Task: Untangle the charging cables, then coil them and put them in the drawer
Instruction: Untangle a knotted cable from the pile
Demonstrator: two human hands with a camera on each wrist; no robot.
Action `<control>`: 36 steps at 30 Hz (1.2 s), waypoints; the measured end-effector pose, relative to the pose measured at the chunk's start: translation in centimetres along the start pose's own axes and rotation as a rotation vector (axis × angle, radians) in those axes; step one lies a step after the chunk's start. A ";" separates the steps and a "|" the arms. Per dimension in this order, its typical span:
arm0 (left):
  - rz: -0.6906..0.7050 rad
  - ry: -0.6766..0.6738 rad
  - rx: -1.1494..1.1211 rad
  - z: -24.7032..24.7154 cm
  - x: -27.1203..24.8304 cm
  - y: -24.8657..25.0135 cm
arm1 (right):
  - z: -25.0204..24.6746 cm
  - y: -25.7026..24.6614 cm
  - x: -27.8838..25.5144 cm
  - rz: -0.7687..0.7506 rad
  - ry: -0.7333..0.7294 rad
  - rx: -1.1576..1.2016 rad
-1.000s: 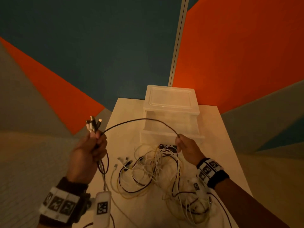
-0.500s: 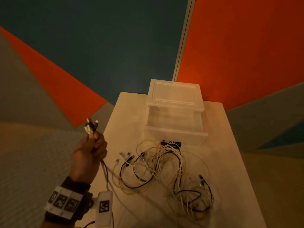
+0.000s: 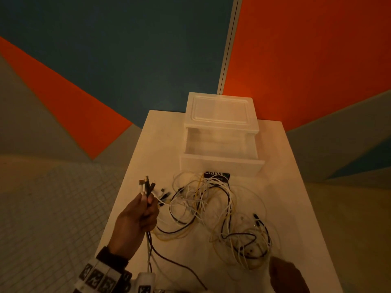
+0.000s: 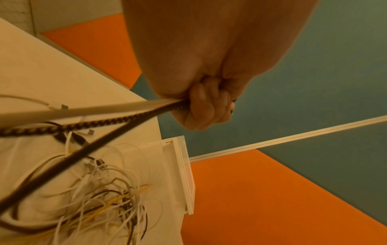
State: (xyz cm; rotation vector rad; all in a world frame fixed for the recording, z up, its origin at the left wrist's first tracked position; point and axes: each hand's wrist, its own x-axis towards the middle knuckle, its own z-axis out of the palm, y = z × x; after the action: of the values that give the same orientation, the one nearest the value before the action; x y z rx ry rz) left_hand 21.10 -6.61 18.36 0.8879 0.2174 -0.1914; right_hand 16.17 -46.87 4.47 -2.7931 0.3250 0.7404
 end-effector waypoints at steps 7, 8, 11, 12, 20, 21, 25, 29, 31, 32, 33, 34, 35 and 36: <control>-0.048 -0.013 0.059 -0.4 -0.8 -1.2 | -5.4 -3.4 5.5 0.098 0.317 0.402; -0.050 -0.012 0.066 -0.4 -0.8 -1.2 | -5.7 -3.4 6.3 0.120 0.307 0.399; -0.042 0.022 0.082 -0.6 -1.1 -0.9 | -6.2 -5.3 7.6 0.037 0.394 0.431; -0.032 0.038 0.078 -0.7 -1.2 -0.7 | -6.3 -6.9 7.6 -0.037 0.431 0.448; 0.006 0.135 0.051 -1.9 -2.4 0.6 | -1.8 -27.2 6.0 -0.795 0.230 0.184; 0.010 0.144 0.048 -2.1 -2.4 0.8 | -0.5 -29.6 5.9 -0.854 0.162 0.136; 0.021 0.174 0.055 -3.1 -2.5 0.9 | 4.8 -36.5 5.3 -0.860 -0.071 -0.068; 0.001 0.225 0.079 -3.9 -2.7 1.1 | 7.9 -37.7 5.2 -0.731 -0.173 -0.454; 0.002 0.248 0.084 -4.4 -2.6 1.3 | 8.6 -37.6 5.4 -0.724 -0.122 -0.528; 0.005 0.258 0.082 -4.7 -2.5 1.5 | 8.6 -37.5 5.4 -0.729 -0.136 -0.533; 0.011 0.268 0.075 -4.9 -2.5 1.6 | 8.4 -37.3 5.5 -0.743 -0.143 -0.501; 0.017 0.278 0.066 -5.0 -2.3 1.7 | 7.7 -37.1 5.5 -0.758 -0.152 -0.423; 0.020 0.286 0.062 -5.0 -2.2 1.8 | 6.8 -36.8 5.6 -0.764 -0.155 -0.273; 0.023 0.293 0.067 -5.0 -2.1 1.9 | 5.6 -36.5 5.5 -0.751 -0.142 -0.080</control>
State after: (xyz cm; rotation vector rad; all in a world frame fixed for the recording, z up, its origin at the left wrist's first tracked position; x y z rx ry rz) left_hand 19.06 -1.35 17.25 0.9836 0.4752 -0.0461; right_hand 28.19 -11.58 3.02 -2.5893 -0.7514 0.7447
